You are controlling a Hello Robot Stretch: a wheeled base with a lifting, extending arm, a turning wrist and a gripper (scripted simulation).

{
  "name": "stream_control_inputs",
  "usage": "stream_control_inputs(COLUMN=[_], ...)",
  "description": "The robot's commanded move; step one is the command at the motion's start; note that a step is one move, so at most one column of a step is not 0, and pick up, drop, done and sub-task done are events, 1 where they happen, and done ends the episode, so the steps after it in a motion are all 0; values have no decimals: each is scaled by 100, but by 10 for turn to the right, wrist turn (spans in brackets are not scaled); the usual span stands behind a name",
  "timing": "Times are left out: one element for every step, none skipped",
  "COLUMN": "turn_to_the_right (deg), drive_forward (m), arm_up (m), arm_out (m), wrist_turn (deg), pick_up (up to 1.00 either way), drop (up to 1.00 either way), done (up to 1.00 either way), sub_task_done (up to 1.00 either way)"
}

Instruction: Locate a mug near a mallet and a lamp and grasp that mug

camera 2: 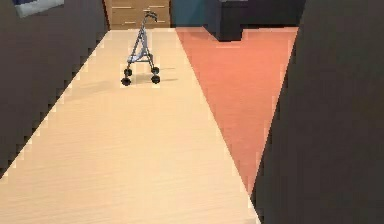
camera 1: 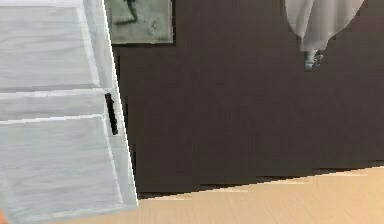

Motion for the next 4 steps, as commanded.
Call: stream_control_inputs(turn_to_the_right=[-450, -270, 0, -30], drive_forward=[0, 0, 100, 0], arm_up=[0, 0, 0, 0], arm_out=[0, 0, 0, 0], wrist_turn=[0, 0, 0, 0], pick_up=[0, 0, 0, 0], drop=[0, 0, 0, 0], done=[0, 0, 0, 0], sub_task_done=[0, 0, 0, 0])
